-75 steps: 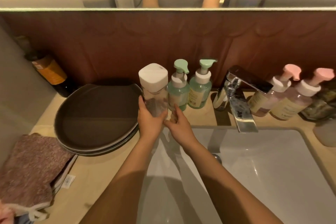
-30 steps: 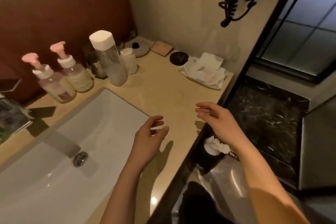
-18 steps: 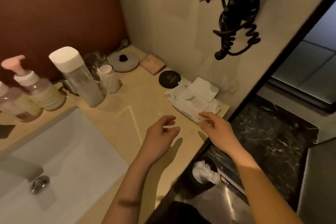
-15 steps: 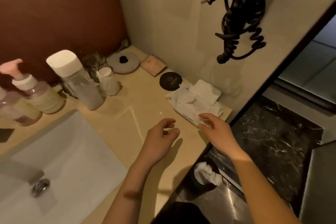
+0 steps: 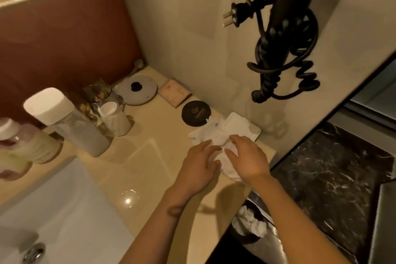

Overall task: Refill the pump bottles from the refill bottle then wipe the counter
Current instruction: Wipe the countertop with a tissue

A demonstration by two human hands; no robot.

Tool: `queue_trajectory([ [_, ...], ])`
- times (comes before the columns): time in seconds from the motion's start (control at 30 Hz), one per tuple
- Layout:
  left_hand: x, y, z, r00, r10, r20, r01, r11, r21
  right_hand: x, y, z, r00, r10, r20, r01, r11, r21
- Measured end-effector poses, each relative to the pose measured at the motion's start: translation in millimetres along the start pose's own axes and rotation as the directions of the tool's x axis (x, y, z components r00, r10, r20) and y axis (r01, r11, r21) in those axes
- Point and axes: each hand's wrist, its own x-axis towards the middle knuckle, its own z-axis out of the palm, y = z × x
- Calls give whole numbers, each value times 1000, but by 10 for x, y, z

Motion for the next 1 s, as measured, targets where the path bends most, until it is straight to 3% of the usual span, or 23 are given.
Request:
queue_trajectory([
  [0.2, 217, -40, 96, 998, 63, 30, -68, 980, 187, 195, 7, 12, 999, -12, 33, 15, 997, -75],
  [0.5, 125, -81, 74, 999, -25, 33, 23, 999, 40, 166, -6, 113, 991, -42, -129, 61, 987, 149],
  [0.73, 74, -25, 26, 1000, -16, 6, 15, 994, 111, 68, 30, 153, 964, -100, -247, 177, 933, 312],
  [0.93, 73, 38, 84, 997, -37, 70, 21, 977, 213, -6, 54, 98, 999, -40, 9, 36, 961, 273],
  [1.0, 70, 43, 95, 996, -43, 74, 25, 974, 225, -23, 35, 82, 999, -44, 0, 43, 960, 276],
])
